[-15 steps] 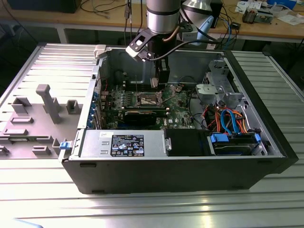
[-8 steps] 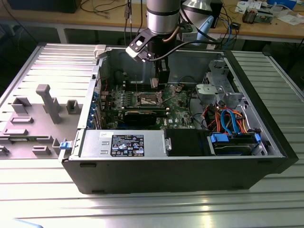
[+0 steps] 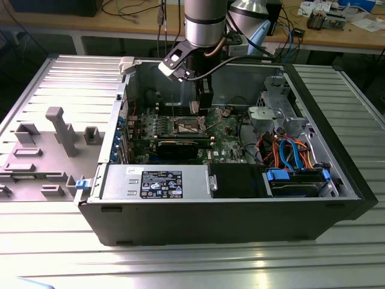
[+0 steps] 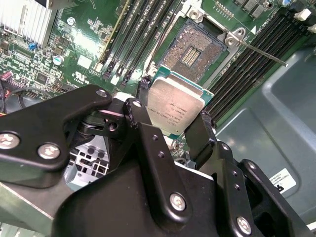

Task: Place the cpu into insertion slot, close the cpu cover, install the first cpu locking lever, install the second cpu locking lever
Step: 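Place the cpu into insertion slot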

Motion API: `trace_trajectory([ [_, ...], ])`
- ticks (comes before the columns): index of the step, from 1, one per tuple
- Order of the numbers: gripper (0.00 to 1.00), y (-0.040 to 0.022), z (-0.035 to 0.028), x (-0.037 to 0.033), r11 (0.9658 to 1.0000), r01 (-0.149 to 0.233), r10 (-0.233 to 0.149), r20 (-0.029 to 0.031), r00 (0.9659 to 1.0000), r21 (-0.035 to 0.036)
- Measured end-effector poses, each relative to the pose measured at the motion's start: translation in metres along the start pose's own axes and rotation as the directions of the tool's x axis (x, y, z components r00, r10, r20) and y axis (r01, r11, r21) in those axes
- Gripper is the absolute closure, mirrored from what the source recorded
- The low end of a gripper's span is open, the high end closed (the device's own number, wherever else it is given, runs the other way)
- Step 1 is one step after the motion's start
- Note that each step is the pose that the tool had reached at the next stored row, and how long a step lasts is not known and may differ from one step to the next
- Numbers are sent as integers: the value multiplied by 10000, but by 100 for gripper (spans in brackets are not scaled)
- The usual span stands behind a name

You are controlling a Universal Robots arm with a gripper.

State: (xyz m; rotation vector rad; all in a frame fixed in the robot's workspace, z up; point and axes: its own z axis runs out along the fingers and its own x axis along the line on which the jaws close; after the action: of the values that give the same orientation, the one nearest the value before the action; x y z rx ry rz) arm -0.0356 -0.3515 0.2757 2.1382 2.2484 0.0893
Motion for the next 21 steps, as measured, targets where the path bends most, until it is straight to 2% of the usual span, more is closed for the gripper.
trace_trajectory([
  [21,46,-2,35,0,10000,-29,29,2,10000,-1],
])
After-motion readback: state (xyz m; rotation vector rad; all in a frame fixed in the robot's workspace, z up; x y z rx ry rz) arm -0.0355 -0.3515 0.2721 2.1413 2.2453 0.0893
